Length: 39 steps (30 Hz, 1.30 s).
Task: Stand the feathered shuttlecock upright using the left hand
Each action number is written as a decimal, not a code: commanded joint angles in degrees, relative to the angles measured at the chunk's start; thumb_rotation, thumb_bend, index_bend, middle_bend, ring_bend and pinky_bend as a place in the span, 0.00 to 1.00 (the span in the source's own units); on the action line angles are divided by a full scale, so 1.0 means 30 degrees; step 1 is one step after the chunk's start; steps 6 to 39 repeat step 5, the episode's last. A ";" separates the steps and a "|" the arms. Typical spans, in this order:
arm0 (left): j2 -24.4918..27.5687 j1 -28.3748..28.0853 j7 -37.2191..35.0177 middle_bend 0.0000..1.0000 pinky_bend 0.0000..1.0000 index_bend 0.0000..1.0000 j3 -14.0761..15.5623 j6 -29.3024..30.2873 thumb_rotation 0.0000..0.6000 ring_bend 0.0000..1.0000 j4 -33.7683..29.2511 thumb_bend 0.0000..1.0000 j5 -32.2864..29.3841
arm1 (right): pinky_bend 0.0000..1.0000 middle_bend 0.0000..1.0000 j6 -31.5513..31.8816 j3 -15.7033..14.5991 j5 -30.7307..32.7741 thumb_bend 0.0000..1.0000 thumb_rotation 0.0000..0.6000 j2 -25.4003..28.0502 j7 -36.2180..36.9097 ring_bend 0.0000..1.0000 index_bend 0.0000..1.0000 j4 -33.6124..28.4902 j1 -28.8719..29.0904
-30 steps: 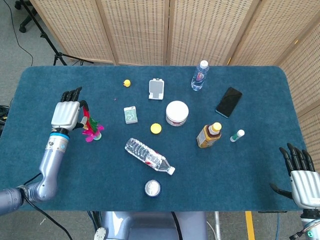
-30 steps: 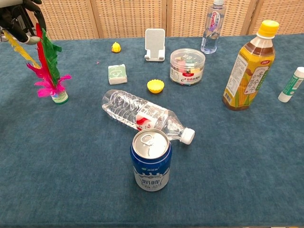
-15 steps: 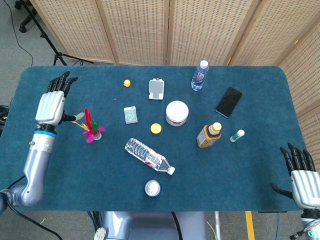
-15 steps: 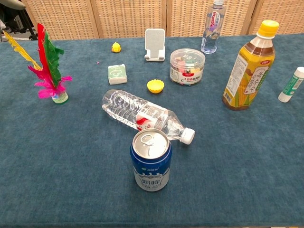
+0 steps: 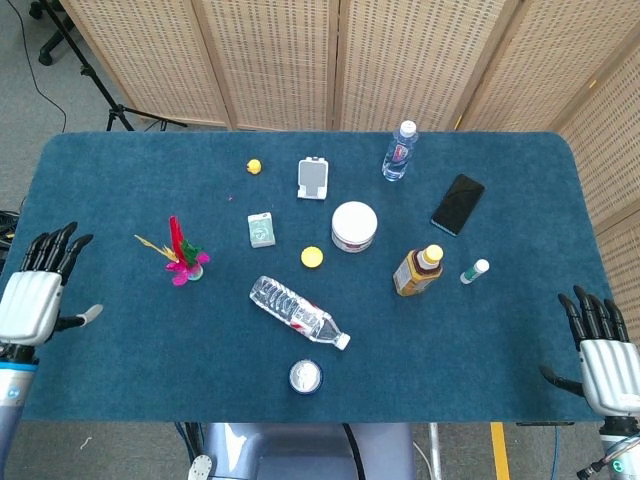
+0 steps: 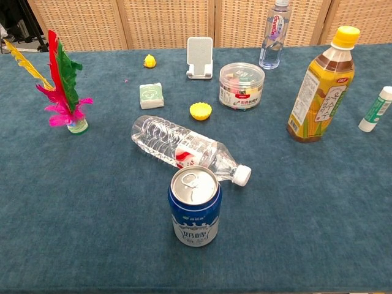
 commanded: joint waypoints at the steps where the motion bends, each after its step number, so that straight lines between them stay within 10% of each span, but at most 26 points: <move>1: -0.1309 0.1425 -0.0267 0.00 0.00 0.12 0.1251 0.1076 1.00 0.00 0.1931 0.08 0.1187 | 0.00 0.00 0.0010 0.0000 0.0033 0.00 1.00 -0.0005 -0.0043 0.00 0.00 0.0024 -0.0018; 39: -0.2096 0.2020 -0.0621 0.00 0.00 0.12 0.1410 0.1721 1.00 0.00 0.3211 0.08 0.1893 | 0.00 0.00 -0.0052 -0.0012 0.0112 0.00 1.00 -0.0024 -0.0057 0.00 0.00 0.0048 -0.0025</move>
